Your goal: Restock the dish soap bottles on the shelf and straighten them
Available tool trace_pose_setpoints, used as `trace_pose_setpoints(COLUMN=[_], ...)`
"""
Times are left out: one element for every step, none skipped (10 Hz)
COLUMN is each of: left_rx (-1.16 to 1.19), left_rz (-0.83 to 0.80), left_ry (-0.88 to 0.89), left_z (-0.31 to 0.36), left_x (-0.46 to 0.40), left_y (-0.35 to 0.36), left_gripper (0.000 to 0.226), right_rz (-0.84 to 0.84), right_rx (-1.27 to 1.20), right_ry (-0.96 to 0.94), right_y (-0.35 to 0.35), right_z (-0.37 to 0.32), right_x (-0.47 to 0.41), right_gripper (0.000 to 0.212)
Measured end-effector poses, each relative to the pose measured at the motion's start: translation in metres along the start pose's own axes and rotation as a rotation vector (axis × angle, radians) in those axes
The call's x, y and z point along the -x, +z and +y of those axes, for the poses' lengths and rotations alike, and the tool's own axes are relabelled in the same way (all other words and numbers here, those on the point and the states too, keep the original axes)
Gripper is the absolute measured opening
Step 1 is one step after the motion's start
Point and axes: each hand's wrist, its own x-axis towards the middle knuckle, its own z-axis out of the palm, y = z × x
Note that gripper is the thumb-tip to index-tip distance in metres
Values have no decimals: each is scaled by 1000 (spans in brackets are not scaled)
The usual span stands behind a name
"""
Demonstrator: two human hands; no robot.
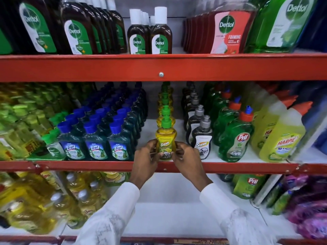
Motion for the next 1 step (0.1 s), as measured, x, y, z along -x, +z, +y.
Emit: trace_pose_setpoints(left_rx=[28], left_rz=[55], left_ry=[-13], left_z=[7], left_x=[8], left_y=[-1], left_gripper=[57], right_rz=[125], right_rx=[-96], right_ry=[58], right_y=[-12], right_z=[0], right_x=[17], right_gripper=[37])
